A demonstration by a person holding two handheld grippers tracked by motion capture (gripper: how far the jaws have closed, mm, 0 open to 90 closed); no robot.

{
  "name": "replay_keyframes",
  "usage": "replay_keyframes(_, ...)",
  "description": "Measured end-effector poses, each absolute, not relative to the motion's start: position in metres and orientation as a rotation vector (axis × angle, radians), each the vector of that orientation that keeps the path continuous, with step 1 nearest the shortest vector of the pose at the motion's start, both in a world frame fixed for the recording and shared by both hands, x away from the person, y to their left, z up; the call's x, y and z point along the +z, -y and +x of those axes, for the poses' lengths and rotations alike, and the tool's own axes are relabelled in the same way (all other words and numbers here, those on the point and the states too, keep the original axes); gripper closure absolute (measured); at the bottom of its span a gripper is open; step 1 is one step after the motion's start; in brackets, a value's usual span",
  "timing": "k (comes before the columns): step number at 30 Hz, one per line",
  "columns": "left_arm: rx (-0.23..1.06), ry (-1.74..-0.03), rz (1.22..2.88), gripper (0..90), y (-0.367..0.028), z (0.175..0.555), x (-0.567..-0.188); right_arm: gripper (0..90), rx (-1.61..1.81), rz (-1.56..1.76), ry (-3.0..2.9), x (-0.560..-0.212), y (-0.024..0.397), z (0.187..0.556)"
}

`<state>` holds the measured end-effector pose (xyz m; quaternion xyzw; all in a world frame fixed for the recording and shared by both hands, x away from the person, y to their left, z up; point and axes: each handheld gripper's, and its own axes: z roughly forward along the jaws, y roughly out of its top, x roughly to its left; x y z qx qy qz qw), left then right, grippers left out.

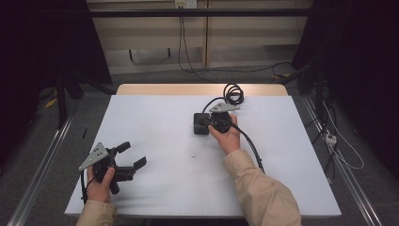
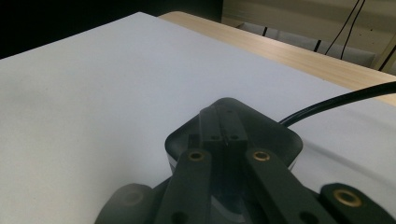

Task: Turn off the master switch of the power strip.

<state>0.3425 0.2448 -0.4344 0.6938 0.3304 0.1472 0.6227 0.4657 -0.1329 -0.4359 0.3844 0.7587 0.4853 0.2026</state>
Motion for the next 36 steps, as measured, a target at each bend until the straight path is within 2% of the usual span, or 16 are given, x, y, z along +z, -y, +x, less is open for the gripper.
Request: replay_keyframes(36, 0.344, -0.758, 1.592, 3.5, -0.2457, 0.3414, -0.4338, 90.0, 1.381, 1.081, -2.096, -0.4387, 0.1339, 0.4657)
